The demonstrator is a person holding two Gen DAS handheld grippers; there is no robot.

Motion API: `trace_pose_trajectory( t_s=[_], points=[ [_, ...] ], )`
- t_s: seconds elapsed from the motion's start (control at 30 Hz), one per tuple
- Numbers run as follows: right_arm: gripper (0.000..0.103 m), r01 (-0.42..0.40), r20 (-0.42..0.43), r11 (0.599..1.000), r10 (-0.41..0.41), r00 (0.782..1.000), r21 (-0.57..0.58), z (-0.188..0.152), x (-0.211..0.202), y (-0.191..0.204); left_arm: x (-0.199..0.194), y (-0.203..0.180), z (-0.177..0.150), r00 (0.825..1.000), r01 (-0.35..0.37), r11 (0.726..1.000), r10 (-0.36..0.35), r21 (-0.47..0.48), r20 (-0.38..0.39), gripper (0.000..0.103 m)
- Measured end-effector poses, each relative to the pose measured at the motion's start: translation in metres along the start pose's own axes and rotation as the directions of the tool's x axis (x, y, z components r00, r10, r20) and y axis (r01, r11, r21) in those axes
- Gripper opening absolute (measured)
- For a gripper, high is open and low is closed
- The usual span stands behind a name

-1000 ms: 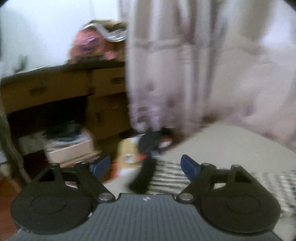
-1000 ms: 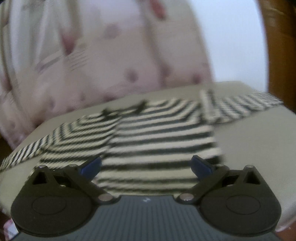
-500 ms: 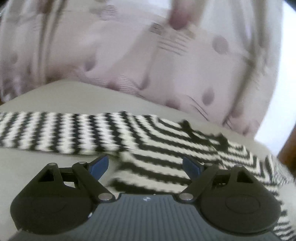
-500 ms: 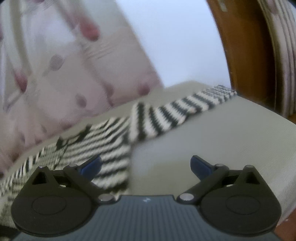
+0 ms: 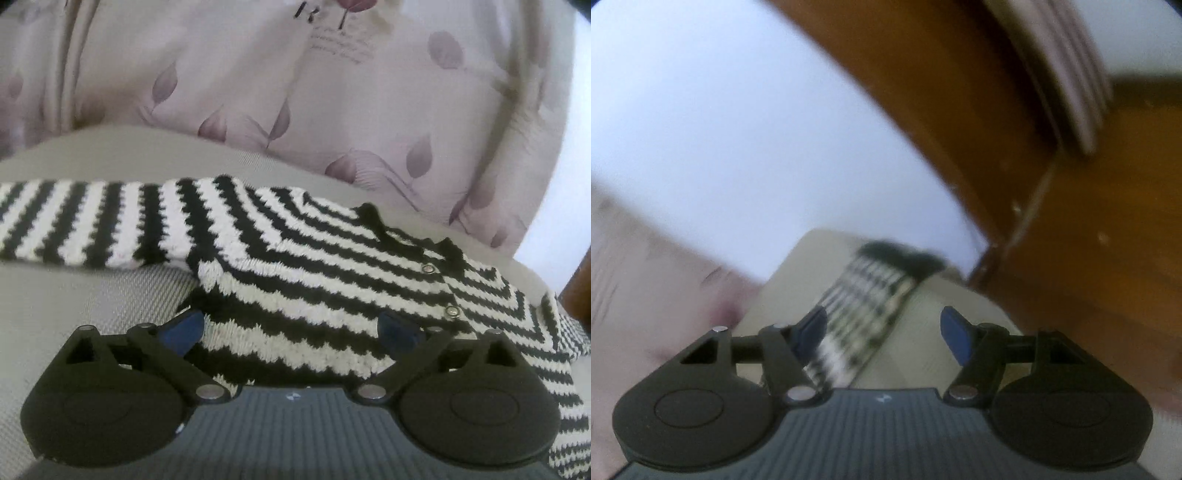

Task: Fold small clothes

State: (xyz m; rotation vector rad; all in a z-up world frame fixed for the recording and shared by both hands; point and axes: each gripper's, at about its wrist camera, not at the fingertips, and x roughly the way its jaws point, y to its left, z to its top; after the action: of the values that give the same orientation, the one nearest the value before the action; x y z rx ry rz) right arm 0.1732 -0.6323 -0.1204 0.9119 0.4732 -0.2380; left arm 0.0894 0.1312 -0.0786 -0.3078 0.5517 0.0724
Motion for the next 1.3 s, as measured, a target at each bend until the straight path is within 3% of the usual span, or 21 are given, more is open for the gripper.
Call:
trace_pose_trajectory(
  t_s=[0.1,0.27,0.3,0.33,0.4,0.43,0.6,0.77,0.93,1.1,1.3],
  points=[
    [0.069,-0.027,-0.025,0.992,0.030,0.999,0.121,0.018,0.024,-0.020,0.002,-0.009,0.000,1.000,-0.023,0.999,0.024,0.043,-0.010,0.101],
    [0.069,-0.070,-0.074,0.981,0.084,0.994,0.180,0.024,0.056,-0.025,0.006,-0.017,-0.001,0.998,-0.053,0.994,0.056,0.091,-0.029,0.103],
    [0.064,-0.061,-0.082,0.983,0.076,0.994,0.171,0.022,0.061,-0.023,0.007,-0.017,-0.001,0.998,-0.056,0.994,0.059,0.093,-0.031,0.103],
    [0.043,-0.050,-0.075,0.988,0.062,0.995,0.143,0.021,0.065,-0.019,0.007,-0.017,-0.001,0.998,-0.057,0.994,0.061,0.094,-0.032,0.103],
    [0.015,-0.036,-0.055,0.995,0.041,0.998,0.098,0.022,0.067,-0.015,0.008,-0.017,-0.001,0.997,-0.060,0.994,0.063,0.095,-0.035,0.103],
    [0.011,-0.039,-0.040,0.995,0.043,0.998,0.091,0.023,0.066,-0.015,0.007,-0.017,-0.001,0.997,-0.061,0.993,0.065,0.096,-0.036,0.103],
    [0.011,-0.179,0.121,0.977,0.164,0.979,0.117,0.023,0.017,-0.024,0.006,-0.017,-0.001,0.998,-0.057,0.994,0.060,0.090,-0.034,0.103],
    [0.011,-0.174,0.182,0.958,0.134,0.974,0.227,0.007,-0.043,-0.064,0.005,-0.015,-0.001,0.999,-0.044,0.997,0.046,0.069,-0.028,0.103],
    [0.011,-0.166,0.196,0.934,0.106,0.975,0.318,-0.004,-0.072,-0.088,0.004,-0.014,-0.001,0.999,-0.040,0.998,0.041,0.054,-0.023,0.103],
    [0.011,-0.242,0.256,0.925,0.168,0.952,0.292,0.005,-0.091,-0.048,0.000,-0.008,0.000,1.000,-0.016,1.000,0.016,0.012,-0.007,0.103],
    [0.010,-0.369,0.241,0.913,0.324,0.915,0.174,0.008,-0.101,0.052,-0.005,0.000,0.000,1.000,0.024,0.999,-0.023,-0.048,0.015,0.103]
  ],
)
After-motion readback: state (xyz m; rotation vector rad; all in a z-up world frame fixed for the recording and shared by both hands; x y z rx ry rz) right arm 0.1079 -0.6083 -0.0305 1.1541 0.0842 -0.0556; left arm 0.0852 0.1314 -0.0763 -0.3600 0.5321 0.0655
